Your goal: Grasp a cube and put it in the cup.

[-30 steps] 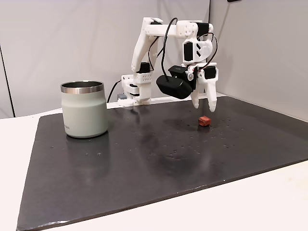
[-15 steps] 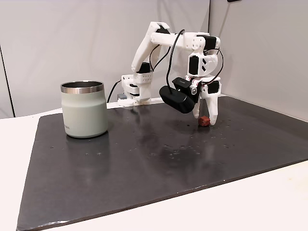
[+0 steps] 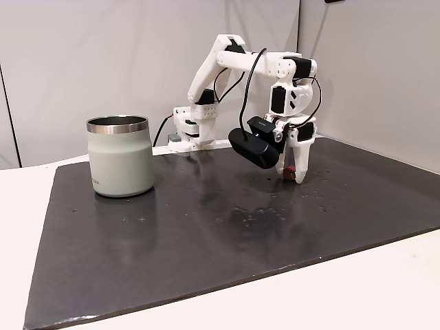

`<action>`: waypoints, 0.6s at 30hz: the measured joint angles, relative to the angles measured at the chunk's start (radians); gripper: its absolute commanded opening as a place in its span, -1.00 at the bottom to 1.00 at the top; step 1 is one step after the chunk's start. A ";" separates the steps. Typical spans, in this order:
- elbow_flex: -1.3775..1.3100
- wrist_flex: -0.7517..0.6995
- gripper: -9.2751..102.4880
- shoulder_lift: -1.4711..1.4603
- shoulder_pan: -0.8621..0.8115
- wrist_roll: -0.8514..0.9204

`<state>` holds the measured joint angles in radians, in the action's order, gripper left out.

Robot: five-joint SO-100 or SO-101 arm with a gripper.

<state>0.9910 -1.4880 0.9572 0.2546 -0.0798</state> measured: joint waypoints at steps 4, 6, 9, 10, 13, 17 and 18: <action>0.000 -0.002 -0.73 0.000 0.000 0.000; 0.000 -0.009 -0.74 0.000 0.000 0.000; 0.000 -0.017 -0.74 0.000 0.000 0.000; 0.000 -0.020 -0.74 0.000 0.000 0.000; 0.000 -0.029 -0.74 0.000 0.000 0.000; 0.000 -0.037 -0.74 0.060 0.000 0.000; 0.005 -0.037 -0.74 0.094 0.000 0.000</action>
<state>0.9956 -1.5248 1.0508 0.2546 -0.0798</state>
